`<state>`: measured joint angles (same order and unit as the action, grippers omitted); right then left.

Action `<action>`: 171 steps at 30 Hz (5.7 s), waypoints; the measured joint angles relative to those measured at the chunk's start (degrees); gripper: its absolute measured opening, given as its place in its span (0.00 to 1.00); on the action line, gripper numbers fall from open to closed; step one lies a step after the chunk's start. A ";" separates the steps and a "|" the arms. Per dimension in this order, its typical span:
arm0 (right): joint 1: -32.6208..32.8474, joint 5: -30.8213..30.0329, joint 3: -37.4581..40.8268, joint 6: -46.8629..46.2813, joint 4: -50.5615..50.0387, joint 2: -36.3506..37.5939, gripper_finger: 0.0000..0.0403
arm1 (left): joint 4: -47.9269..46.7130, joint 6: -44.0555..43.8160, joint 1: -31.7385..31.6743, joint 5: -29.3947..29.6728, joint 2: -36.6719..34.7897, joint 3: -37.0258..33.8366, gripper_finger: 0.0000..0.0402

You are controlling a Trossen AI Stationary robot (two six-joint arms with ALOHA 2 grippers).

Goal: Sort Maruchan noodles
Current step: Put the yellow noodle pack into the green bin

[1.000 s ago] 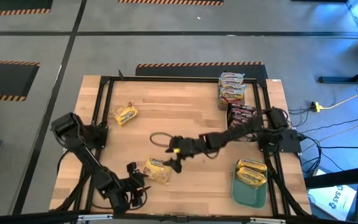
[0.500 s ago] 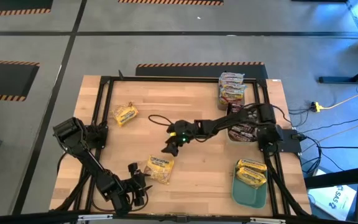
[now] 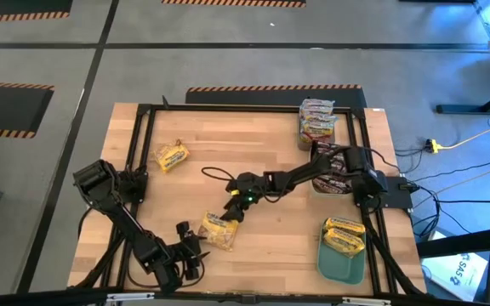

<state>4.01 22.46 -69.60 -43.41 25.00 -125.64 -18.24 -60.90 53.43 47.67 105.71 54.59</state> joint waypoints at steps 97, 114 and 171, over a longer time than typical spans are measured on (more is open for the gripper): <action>49.79 -38.86 -4.26 -25.04 -81.78 43.10 0.27 | -0.58 7.52 -3.26 -6.00 -9.55 3.72 0.55; 66.32 -42.38 -2.31 -47.98 -96.57 43.10 0.27 | -0.13 7.53 -4.46 -4.93 -9.53 3.72 0.55; 55.06 -66.81 3.69 -30.84 -71.90 41.42 0.59 | -5.90 8.70 -10.66 -9.18 -12.23 3.65 0.55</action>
<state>59.07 -44.35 -65.91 -74.24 -46.90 -84.22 -24.14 -52.20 42.77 38.49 93.48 58.24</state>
